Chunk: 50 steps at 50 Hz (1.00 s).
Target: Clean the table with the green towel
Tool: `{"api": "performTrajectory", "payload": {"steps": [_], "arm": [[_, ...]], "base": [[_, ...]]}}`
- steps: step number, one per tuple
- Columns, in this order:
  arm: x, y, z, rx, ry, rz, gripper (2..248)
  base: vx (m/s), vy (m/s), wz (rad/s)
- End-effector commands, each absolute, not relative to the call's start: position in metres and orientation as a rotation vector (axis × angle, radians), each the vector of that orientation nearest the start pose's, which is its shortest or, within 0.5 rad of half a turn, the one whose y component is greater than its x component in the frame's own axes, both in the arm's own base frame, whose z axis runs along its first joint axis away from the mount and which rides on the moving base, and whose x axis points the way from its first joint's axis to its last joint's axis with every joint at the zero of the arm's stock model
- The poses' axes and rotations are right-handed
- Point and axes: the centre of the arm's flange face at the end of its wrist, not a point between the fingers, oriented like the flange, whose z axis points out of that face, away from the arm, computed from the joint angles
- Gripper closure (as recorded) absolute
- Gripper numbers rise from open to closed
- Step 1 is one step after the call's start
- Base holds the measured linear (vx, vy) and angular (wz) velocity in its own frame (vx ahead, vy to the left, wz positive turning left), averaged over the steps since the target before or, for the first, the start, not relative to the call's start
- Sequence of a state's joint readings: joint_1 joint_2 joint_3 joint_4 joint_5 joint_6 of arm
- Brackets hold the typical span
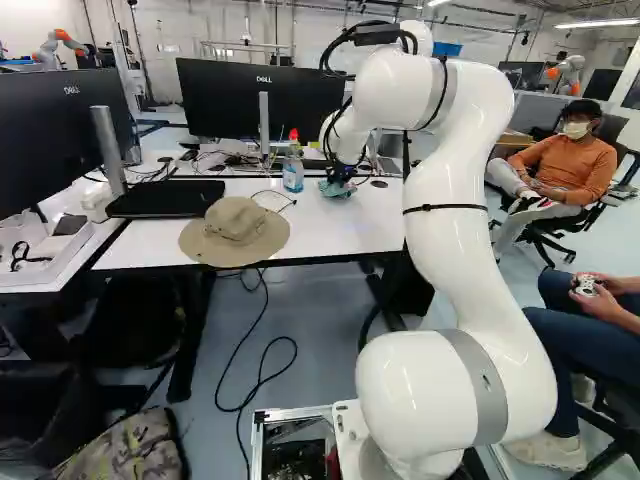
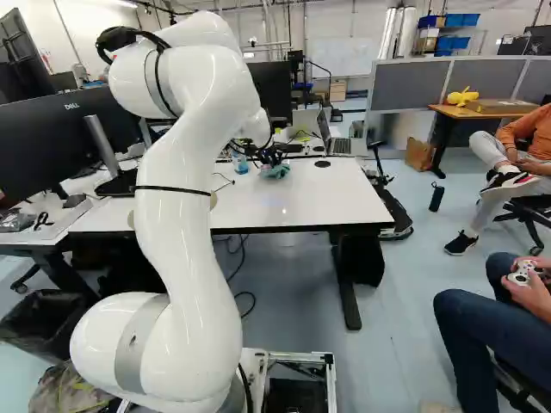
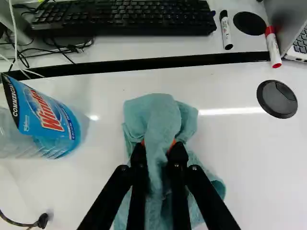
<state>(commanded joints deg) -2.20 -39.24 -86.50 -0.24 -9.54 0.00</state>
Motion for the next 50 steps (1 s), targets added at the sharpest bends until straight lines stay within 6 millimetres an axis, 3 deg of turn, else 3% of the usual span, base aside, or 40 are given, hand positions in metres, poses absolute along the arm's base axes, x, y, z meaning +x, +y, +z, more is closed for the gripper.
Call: {"api": "performTrajectory", "payload": {"steps": [23,34,50], "arm": [[0.739,-0.034,0.413,-2.976,0.063,-1.058,198],[0.748,-0.019,0.411,-2.965,0.033,-1.07,198],[0.74,0.007,0.413,-2.958,-0.02,-1.053,198]], "base": [[0.0,0.0,0.0],[0.0,0.0,0.0],[0.0,0.0,0.0]]}}
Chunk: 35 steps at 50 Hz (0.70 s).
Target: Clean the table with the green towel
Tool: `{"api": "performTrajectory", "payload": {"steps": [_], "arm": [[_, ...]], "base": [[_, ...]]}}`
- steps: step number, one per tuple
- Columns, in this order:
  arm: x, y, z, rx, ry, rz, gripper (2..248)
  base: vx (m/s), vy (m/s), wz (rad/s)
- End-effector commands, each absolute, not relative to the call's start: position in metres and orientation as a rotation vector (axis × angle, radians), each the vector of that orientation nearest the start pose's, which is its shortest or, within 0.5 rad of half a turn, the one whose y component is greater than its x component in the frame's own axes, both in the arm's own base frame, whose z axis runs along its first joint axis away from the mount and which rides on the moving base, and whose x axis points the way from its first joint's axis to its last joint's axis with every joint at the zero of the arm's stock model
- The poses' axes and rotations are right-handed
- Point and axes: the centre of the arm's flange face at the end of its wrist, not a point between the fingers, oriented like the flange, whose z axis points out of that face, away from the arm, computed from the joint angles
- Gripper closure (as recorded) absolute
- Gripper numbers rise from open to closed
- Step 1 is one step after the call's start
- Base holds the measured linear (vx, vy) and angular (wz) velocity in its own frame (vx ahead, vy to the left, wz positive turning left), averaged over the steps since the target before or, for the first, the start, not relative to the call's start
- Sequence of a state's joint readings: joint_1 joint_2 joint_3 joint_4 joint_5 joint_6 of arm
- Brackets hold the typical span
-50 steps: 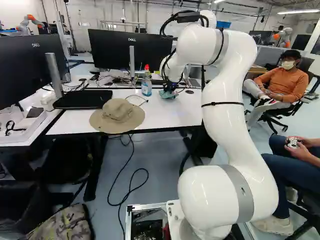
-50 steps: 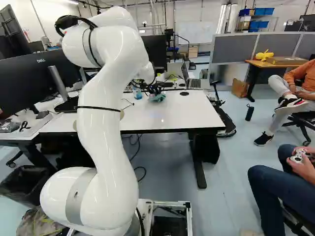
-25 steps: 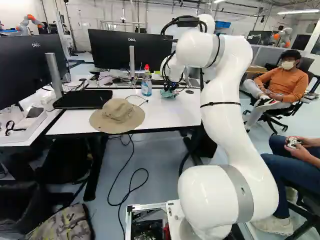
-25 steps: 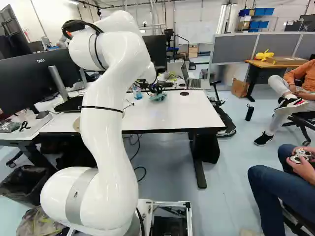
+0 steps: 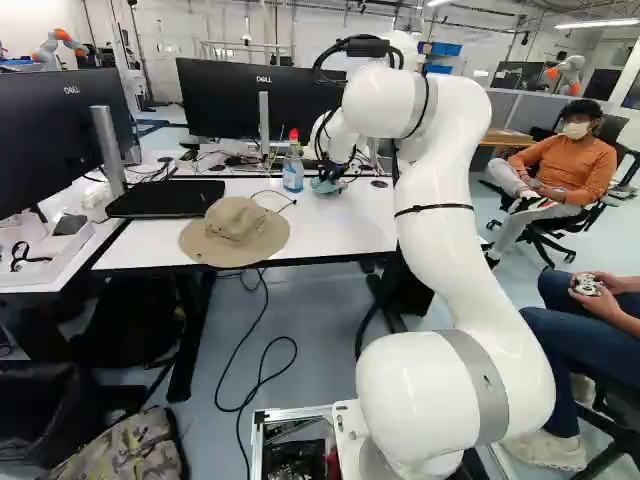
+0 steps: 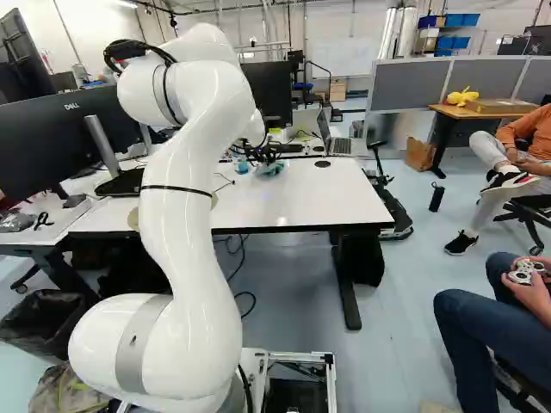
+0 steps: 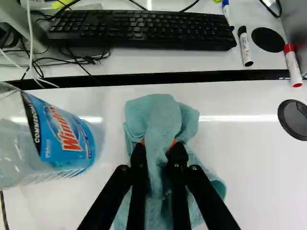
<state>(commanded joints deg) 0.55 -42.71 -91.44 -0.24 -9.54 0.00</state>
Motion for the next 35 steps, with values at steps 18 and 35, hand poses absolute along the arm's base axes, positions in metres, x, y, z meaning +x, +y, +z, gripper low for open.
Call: {"api": "performTrajectory", "payload": {"steps": [18,35], "arm": [[0.713,0.021,0.416,-2.967,-0.05,-1.008,198],[0.692,0.003,0.419,-2.986,-0.011,-0.98,198]], "base": [[0.0,0.0,0.0],[0.0,0.0,0.0]]}}
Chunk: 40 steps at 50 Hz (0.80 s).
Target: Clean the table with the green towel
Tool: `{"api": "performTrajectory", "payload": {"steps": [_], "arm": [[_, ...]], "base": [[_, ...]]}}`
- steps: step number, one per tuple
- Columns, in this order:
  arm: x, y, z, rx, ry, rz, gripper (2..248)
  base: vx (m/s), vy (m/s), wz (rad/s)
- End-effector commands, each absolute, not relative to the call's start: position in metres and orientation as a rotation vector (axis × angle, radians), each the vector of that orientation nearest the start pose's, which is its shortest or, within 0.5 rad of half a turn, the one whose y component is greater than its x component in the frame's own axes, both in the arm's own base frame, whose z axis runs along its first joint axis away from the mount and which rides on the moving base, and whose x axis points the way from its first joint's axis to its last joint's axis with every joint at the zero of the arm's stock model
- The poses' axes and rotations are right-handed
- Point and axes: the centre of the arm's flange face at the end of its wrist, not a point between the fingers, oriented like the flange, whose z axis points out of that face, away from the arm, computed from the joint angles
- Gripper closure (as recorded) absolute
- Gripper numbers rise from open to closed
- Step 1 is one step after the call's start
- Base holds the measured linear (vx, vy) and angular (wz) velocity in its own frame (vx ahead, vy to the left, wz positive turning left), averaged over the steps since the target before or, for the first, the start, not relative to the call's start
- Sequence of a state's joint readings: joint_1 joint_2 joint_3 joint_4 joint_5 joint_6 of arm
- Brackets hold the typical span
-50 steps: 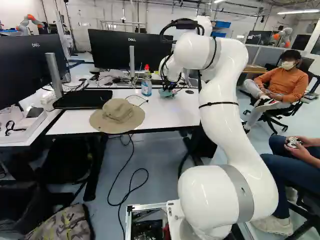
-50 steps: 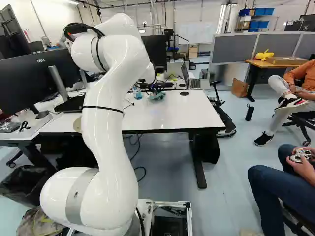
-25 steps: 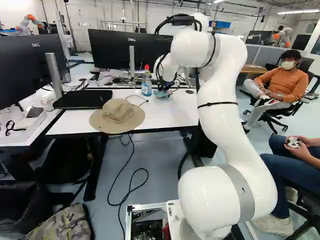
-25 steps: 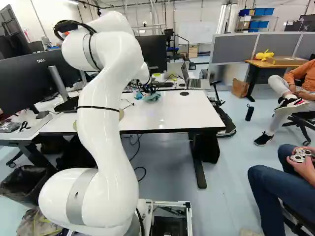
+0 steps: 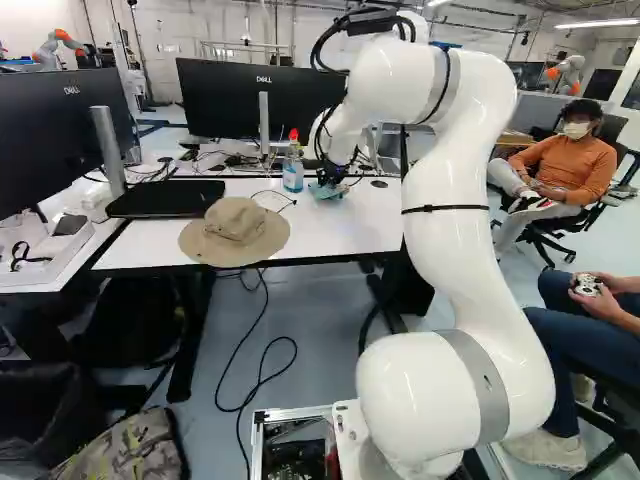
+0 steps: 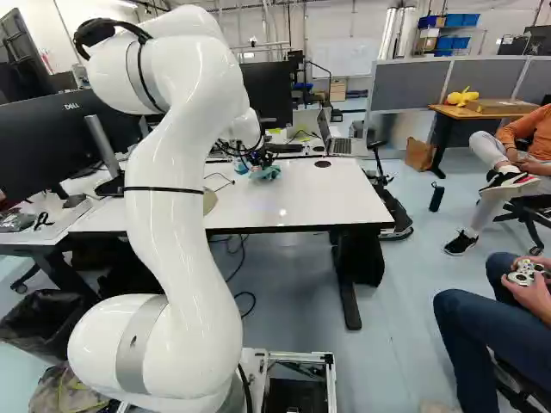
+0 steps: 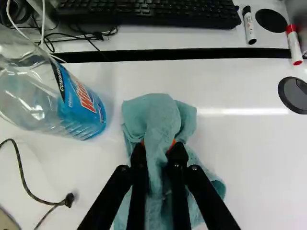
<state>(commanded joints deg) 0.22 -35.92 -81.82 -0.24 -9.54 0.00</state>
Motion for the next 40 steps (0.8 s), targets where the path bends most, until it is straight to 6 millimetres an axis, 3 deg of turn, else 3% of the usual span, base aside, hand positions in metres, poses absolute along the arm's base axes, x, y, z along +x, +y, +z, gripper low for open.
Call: {"api": "performTrajectory", "payload": {"steps": [20,40], "arm": [[0.691,-0.033,0.419,-3.001,0.066,-0.984,198],[0.714,-0.059,0.416,-2.998,0.119,-1.023,198]], "base": [[0.0,0.0,0.0],[0.0,0.0,0.0]]}}
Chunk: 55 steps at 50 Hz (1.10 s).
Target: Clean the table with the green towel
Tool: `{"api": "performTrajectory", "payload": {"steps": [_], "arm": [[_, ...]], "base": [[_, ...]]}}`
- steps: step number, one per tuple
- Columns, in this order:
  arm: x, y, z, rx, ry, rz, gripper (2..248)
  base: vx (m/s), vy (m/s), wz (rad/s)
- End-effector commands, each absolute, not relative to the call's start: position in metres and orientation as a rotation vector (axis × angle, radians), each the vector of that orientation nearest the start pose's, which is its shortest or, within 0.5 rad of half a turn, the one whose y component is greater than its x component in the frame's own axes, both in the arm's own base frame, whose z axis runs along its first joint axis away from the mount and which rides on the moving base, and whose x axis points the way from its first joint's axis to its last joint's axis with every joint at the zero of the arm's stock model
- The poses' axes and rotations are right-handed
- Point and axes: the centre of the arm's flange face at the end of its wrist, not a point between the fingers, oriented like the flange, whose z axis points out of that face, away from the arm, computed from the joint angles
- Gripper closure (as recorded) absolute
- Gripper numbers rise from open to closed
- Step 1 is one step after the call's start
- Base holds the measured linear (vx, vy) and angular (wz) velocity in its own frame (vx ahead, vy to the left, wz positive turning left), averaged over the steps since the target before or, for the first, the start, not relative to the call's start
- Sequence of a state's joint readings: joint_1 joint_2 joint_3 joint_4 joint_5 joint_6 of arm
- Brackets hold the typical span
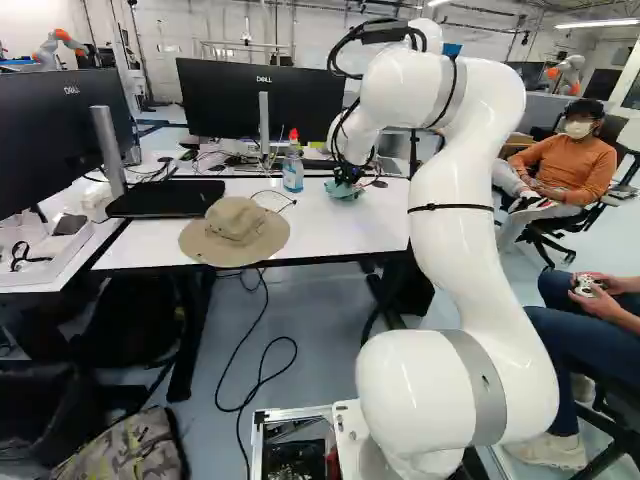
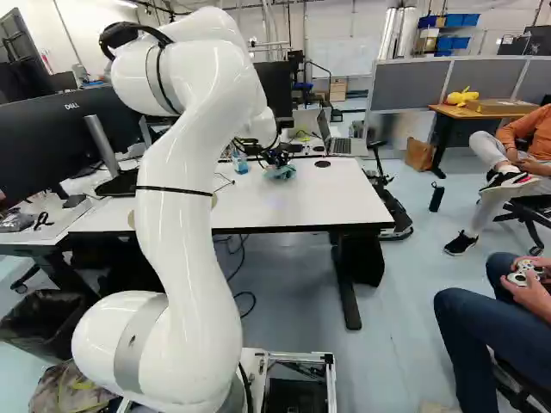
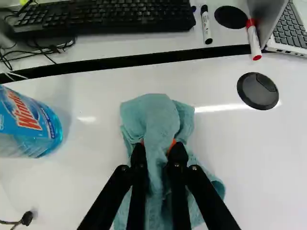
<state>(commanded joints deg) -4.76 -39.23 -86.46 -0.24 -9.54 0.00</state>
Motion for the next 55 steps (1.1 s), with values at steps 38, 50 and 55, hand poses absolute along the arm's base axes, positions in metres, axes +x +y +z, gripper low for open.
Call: {"api": "performTrajectory", "payload": {"steps": [38,50,55], "arm": [[0.767,-0.029,0.408,-2.961,0.051,-1.093,198],[0.76,-0.012,0.409,-2.959,0.017,-1.077,198],[0.753,-0.009,0.41,-2.963,0.011,-1.063,198]], "base": [[0.0,0.0,0.0],[0.0,0.0,0.0],[0.0,0.0,0.0]]}}
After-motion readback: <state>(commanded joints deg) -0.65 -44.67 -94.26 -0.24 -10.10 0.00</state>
